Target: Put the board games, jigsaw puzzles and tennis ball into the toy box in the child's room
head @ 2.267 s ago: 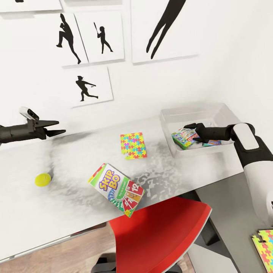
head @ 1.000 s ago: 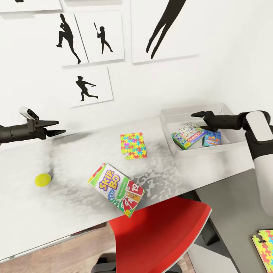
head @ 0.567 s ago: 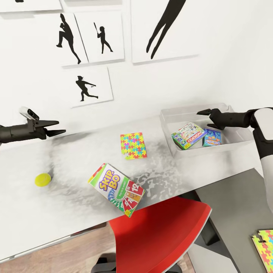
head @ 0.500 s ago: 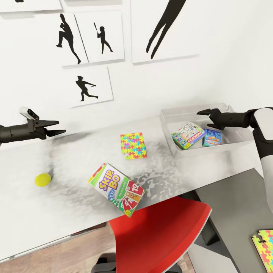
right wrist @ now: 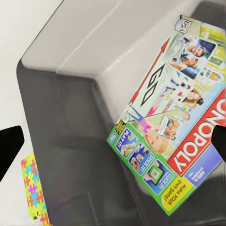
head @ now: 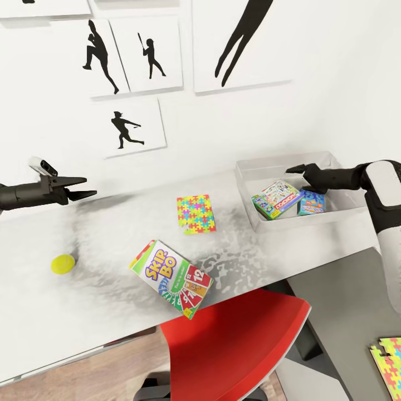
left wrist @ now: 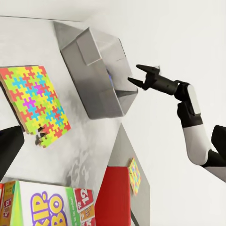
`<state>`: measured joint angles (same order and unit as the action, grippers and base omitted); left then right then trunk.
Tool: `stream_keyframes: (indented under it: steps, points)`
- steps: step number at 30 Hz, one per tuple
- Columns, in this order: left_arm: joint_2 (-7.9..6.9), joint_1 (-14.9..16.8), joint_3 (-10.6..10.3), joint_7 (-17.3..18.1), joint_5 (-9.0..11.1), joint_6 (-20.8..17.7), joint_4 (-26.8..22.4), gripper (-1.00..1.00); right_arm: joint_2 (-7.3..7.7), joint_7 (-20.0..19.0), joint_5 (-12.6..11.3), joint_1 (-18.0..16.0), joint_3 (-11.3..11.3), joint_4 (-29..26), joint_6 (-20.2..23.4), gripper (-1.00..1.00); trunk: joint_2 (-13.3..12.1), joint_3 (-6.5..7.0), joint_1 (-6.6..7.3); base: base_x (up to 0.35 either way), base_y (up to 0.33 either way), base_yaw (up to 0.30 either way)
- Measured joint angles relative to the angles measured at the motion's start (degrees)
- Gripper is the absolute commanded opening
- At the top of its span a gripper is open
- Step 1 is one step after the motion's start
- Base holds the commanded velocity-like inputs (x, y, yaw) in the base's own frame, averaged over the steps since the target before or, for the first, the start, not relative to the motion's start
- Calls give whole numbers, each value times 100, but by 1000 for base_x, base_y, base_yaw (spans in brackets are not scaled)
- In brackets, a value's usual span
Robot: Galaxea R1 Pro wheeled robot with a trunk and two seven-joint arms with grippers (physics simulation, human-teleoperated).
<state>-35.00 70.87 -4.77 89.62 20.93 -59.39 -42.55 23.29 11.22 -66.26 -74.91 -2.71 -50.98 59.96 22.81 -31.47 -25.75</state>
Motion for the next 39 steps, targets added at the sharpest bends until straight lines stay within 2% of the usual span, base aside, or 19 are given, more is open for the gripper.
stream_keyframes:
  steps: [6, 9, 13, 30, 39]
  points:
    - [0, 1, 0, 0, 0, 0, -1, 100, -8, 22, -4, -5, -346, 105, 0, 100, 0, 0, 0, 0, 0, 0]
    - [0, 1, 0, 0, 0, 0, -2, 100, -18, 25, -2, -5, -406, 124, 0, 100, 0, 0, 0, 0, 0, 0]
    - [0, 1, 0, 0, 1, 0, -3, 100, -30, 26, 0, -7, -435, 211, 1, 100, 0, 0, 0, 0, 0, 0]
    - [0, 1, 0, 0, 1, 0, -3, 100, -263, 36, 12, -9, -458, 669, 1, 100, 0, 0, 0, 0, 0, 0]
    - [0, -1, 0, 0, 2, 0, -3, 100, -307, 41, 16, -15, -460, 853, 1, 100, 0, 0, 0, 0, 0, 0]
